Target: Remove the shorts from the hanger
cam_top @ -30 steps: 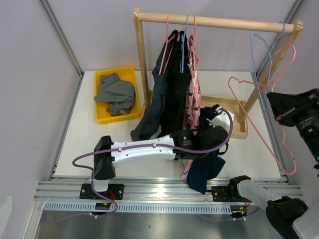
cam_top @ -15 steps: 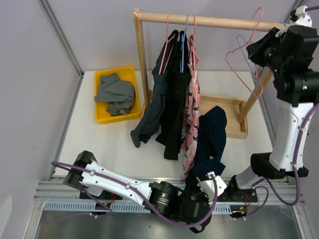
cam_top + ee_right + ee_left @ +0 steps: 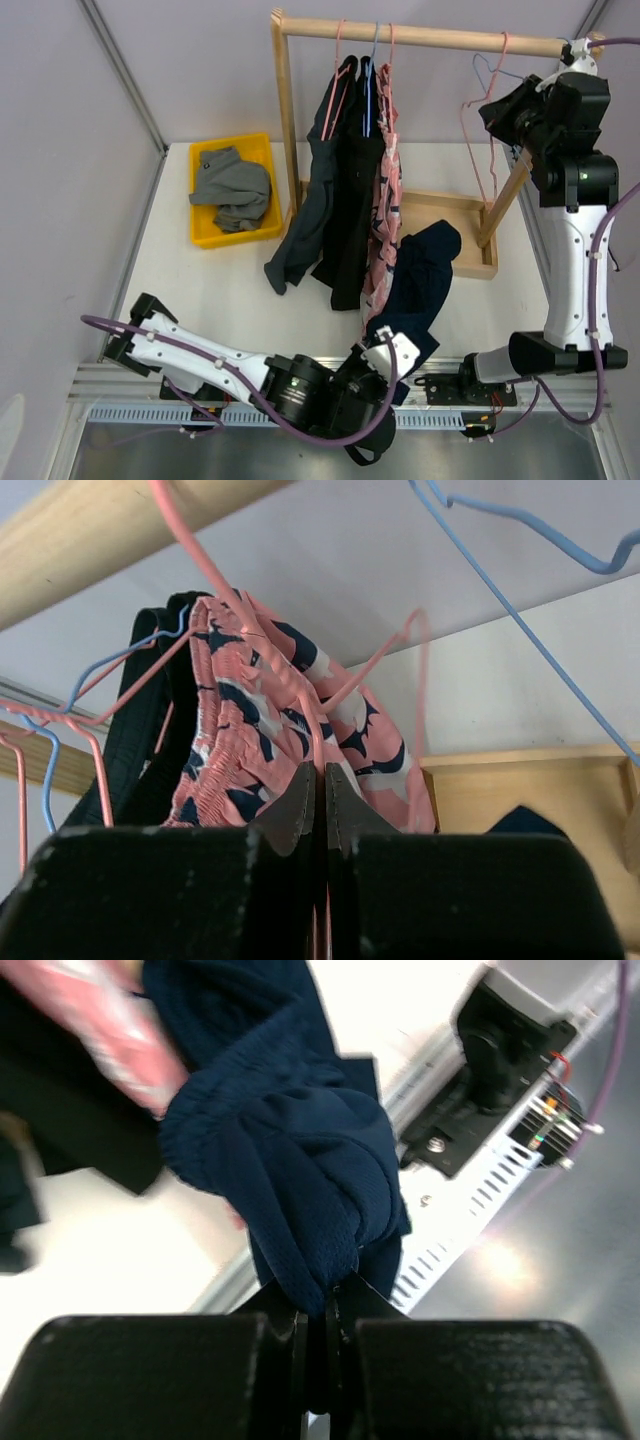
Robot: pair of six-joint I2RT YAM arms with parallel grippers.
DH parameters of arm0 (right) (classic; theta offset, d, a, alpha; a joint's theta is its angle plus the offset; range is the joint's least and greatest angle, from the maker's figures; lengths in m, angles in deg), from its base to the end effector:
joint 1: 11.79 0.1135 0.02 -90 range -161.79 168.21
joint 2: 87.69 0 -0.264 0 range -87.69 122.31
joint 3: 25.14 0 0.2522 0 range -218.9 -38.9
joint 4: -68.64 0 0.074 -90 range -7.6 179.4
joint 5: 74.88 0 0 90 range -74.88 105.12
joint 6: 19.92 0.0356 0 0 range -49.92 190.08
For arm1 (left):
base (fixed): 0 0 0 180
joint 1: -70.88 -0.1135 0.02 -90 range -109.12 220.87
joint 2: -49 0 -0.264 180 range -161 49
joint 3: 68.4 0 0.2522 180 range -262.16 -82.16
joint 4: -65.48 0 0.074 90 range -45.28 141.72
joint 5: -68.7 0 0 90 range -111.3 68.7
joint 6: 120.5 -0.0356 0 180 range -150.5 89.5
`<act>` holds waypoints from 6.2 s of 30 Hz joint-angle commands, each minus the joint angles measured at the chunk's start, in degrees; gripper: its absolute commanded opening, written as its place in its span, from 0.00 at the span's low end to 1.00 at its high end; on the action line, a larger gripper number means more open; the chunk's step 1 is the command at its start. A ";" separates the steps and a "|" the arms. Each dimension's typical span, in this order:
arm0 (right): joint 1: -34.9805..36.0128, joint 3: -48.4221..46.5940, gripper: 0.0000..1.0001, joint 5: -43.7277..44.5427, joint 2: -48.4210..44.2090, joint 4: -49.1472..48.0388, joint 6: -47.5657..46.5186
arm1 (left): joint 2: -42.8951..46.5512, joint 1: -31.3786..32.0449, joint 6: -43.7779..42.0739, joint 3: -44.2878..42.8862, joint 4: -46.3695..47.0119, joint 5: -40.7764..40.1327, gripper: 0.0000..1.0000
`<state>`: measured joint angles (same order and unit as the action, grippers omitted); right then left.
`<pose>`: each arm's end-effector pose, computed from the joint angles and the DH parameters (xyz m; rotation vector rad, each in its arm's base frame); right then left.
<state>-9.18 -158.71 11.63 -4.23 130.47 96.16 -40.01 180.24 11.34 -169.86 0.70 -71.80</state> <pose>0.2586 0.0140 0.5470 0.3212 1.7648 0.4145 -0.0804 -0.3117 0.3553 0.8877 1.9370 -0.4483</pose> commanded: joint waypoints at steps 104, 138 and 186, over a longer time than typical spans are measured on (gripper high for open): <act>20.41 4.69 0.91 -7.25 -4.99 -14.33 -5.78 | 29.22 -81.78 -22.61 13.76 12.97 28.97 0.99; 28.59 -3.42 0.00 9.54 12.52 -18.73 -3.50 | 55.35 -78.78 -22.51 40.15 11.74 31.34 0.99; 28.68 5.73 0.00 12.72 -13.67 -7.65 4.94 | 3.32 -34.92 -26.46 -8.45 30.46 31.79 0.99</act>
<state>19.28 -152.46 25.66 -15.82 126.01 100.03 -35.16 145.18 -14.49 -174.98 29.79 -34.80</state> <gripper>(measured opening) 0.043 0.993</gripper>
